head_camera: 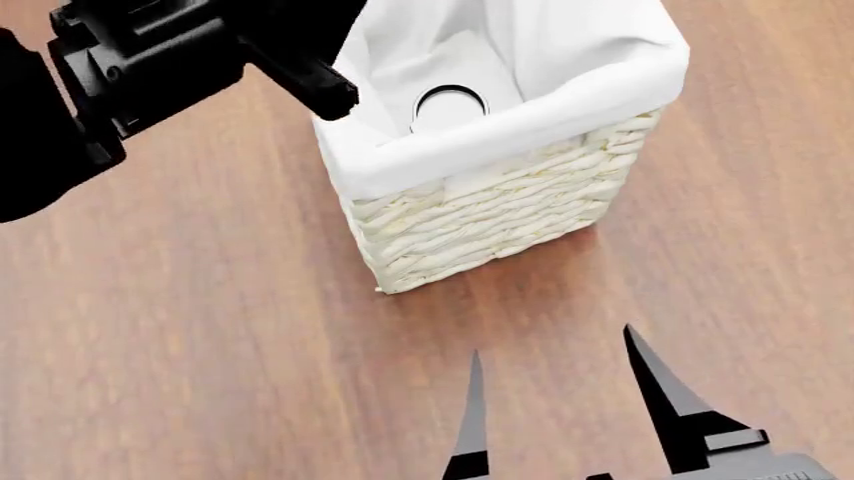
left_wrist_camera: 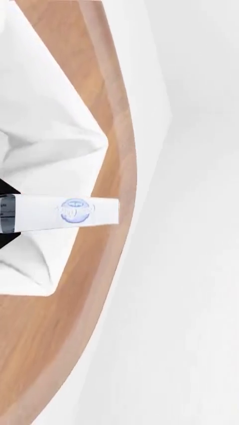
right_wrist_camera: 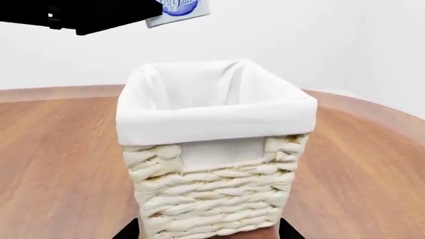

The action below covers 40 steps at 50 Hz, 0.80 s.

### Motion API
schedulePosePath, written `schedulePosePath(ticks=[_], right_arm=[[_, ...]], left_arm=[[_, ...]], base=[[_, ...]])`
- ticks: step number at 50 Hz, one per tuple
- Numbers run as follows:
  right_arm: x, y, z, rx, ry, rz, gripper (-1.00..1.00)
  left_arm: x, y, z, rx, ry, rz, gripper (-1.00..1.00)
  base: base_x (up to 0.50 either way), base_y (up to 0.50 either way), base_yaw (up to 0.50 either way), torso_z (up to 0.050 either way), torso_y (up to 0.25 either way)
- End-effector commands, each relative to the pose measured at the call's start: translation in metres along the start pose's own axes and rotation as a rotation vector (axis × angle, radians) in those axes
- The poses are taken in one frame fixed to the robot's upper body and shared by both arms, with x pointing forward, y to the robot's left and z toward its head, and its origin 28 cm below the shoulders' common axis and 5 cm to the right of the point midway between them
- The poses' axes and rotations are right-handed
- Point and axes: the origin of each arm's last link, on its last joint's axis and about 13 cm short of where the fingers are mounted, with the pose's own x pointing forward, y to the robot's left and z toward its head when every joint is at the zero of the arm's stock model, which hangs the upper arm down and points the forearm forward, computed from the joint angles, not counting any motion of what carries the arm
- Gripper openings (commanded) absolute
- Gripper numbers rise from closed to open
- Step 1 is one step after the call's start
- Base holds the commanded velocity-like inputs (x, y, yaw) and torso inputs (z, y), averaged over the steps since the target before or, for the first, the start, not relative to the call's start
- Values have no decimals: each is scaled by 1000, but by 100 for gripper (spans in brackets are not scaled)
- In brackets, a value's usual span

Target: Pick up the alphabet soup and the cream cheese box, and put them in the basket.

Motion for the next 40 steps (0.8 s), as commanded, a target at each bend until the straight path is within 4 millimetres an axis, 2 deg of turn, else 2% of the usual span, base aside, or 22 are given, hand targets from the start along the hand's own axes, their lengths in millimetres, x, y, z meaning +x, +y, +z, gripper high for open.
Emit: schedulePosePath(ticks=[1, 17, 23, 40], right_arm=[[0, 1, -1, -1, 9, 3, 100], [-3, 0, -5, 5, 10, 3, 100], [-3, 0, 0, 2, 9, 0, 100], [-2, 1, -2, 3, 6, 7, 100]], left_arm=[[2, -3, 0, -10, 75, -80, -100], [7, -4, -14, 14, 118, -83, -100], [10, -4, -19, -2, 128, -88, -100], [10, 0, -22, -12, 134, -76, -100]], base=[[0, 0, 0, 0, 0], [0, 0, 0, 0, 1], [0, 0, 0, 0, 0], [0, 0, 0, 0, 1]])
